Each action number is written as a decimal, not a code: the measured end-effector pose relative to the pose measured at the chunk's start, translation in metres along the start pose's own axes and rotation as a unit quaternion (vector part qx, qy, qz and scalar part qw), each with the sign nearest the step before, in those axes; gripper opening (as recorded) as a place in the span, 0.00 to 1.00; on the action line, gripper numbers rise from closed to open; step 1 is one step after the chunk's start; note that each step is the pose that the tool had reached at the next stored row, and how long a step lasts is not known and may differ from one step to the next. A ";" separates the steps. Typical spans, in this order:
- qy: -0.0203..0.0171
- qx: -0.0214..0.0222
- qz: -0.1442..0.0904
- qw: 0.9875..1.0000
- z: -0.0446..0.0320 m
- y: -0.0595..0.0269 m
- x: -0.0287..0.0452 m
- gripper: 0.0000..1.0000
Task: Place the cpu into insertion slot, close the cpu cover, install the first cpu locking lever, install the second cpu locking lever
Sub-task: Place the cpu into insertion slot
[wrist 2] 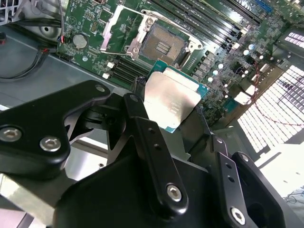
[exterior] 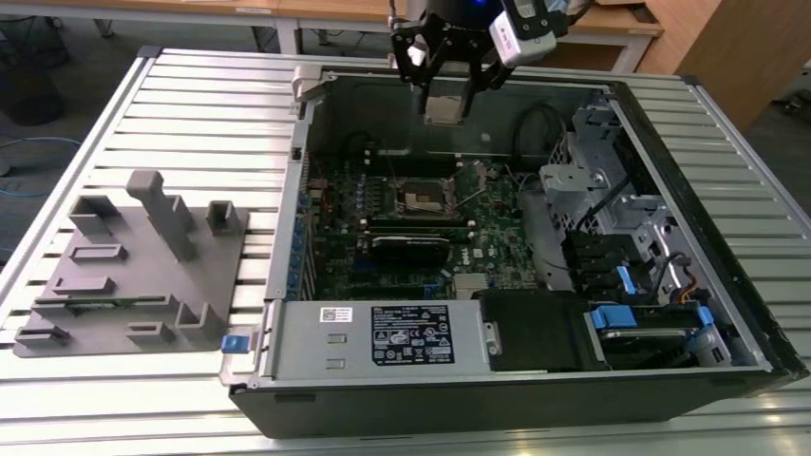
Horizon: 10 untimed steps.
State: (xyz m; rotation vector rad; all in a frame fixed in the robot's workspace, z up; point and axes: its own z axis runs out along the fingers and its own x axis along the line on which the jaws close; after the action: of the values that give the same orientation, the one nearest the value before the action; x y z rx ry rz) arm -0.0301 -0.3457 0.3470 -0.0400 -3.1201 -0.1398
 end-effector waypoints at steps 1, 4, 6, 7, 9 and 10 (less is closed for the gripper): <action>0.000 0.000 0.000 1.000 0.0012 -0.0001 0.0000 0.54; 0.000 0.000 0.000 1.000 0.0054 -0.0005 -0.0001 0.54; 0.000 0.000 0.000 1.000 0.0085 -0.0007 -0.0002 0.54; 0.000 0.000 0.000 1.000 0.0100 -0.0009 -0.0002 0.54; 0.000 0.000 0.000 1.000 0.0126 -0.0011 -0.0003 0.54; 0.000 0.000 0.000 1.000 0.0137 -0.0012 -0.0003 0.54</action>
State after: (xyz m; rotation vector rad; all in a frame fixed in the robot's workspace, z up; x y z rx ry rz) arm -0.0301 -0.3457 0.3332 -0.0397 -3.1203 -0.1399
